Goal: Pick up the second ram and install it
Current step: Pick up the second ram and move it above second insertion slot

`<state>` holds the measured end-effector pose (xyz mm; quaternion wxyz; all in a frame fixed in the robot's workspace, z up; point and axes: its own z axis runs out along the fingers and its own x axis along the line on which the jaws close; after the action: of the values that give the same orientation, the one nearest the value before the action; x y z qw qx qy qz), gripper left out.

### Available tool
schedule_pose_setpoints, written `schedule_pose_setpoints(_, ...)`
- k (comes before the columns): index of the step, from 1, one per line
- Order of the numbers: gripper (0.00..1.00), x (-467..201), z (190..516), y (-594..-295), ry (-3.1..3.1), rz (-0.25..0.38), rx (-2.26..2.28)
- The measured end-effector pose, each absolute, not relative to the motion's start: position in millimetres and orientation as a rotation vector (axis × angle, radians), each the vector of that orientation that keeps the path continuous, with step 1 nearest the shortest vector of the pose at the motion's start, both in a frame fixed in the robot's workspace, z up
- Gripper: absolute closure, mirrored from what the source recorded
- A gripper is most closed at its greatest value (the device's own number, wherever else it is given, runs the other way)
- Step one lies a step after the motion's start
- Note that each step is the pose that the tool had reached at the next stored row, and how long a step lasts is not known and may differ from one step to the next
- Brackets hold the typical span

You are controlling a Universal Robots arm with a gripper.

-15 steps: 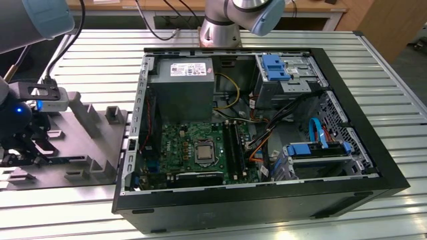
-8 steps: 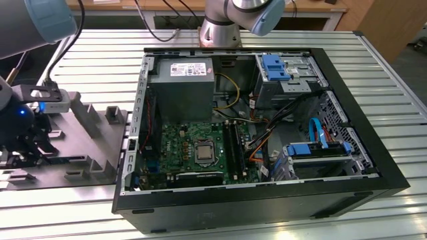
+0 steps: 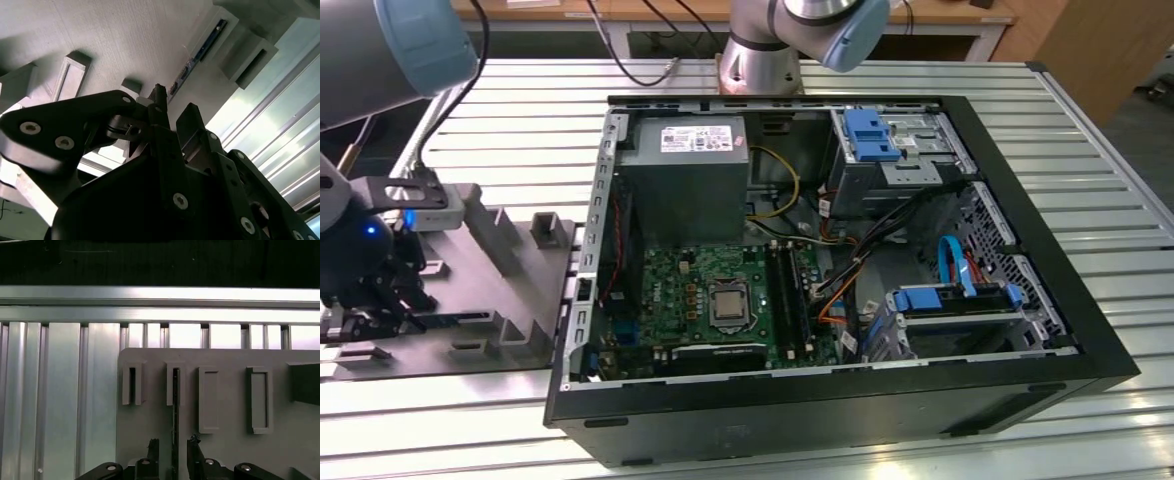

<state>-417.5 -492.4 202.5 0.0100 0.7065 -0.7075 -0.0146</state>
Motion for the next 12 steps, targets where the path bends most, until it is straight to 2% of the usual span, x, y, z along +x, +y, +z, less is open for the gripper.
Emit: schedule_pose_setpoints(12, 0.64, -419.8, 199.5, -492.3, -2.155, -0.044, 2.258)
